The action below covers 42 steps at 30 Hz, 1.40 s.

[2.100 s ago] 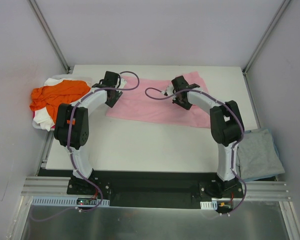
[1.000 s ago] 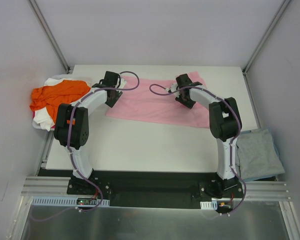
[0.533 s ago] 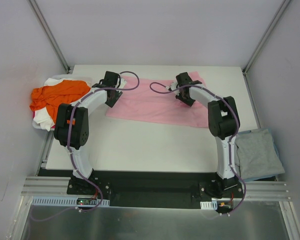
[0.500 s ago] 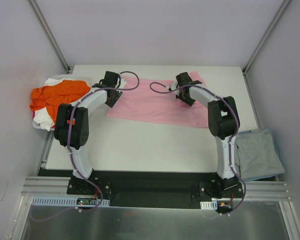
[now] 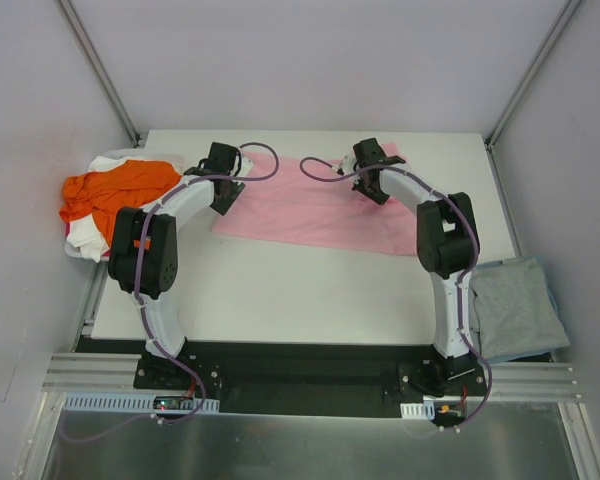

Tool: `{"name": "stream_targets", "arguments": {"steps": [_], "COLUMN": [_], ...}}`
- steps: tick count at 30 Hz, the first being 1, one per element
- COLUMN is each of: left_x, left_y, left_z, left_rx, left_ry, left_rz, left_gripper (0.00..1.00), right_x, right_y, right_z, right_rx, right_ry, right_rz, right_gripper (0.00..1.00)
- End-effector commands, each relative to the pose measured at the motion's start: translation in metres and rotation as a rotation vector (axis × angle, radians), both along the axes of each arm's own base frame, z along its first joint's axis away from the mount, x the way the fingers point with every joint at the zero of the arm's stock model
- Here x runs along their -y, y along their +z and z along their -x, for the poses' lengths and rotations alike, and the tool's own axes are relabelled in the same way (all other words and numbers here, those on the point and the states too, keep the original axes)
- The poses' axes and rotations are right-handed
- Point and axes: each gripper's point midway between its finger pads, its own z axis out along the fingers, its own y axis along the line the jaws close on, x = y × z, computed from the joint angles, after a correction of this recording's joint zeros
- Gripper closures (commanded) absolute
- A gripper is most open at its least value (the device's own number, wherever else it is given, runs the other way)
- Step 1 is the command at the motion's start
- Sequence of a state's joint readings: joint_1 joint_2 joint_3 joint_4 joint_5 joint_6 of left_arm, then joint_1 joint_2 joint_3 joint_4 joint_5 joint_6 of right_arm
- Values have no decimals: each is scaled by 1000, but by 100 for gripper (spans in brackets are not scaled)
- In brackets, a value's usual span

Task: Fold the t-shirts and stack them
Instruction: Fold the tshirt

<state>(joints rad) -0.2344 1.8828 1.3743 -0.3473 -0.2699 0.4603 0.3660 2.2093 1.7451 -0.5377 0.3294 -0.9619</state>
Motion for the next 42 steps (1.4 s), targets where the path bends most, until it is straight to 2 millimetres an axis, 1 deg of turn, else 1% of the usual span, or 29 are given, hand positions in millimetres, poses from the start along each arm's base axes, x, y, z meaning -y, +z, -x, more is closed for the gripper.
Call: {"name": "stream_targets", "arguments": {"steps": [1,5,6,8,9,13,14,17,27,31,34,35,36,39,41,42], "left_x": [0,0,0,0,-1,-1,0,-1,0,0,0,1,1,6,10,11], "left_y": [5,5,6,6,5,5,6,6,4,6,6,6,8,11,14,17], "left_z": [1,1,1,1,1,2,1,1,2,1,1,1,-1,-5,-7,-9], "left_rx": [16,18,19,18,16,16,18,19,15,19,22,23,29,40,48,56], "left_ry": [9,10,10,11,6,8,10,9,9,9,11,9,12,3,-4,-7], "left_rz": [10,12,12,11,7,8,10,6,11,12,15,18,23,45,60,67], "left_gripper": [50,50,50,50,50,50,50,50,50,50,51,51,51,50,51,50], "right_x": [3,2,1,0,0,0,1,0,1,1,-2,0,2,1,0,1], "right_y": [17,17,18,17,17,18,18,22,32,33,42,48,51,71,81,93], "right_z": [-17,-25,-26,-29,-30,-37,-39,-44,-57,-56,-55,-50,-49,-41,-37,-32], "right_rx": [46,55,56,61,65,87,90,107,153,158,192,203,214,248,262,282], "right_ry": [-8,-3,-1,-3,-2,-2,-3,-5,-4,-11,-23,-27,-35,-51,-55,-65], "right_rz": [24,33,33,31,35,44,45,44,67,53,23,19,12,-28,-52,-70], "right_gripper": [92,91,89,81,73,67,63,61,59,59,59,59,58,47,44,44]}}
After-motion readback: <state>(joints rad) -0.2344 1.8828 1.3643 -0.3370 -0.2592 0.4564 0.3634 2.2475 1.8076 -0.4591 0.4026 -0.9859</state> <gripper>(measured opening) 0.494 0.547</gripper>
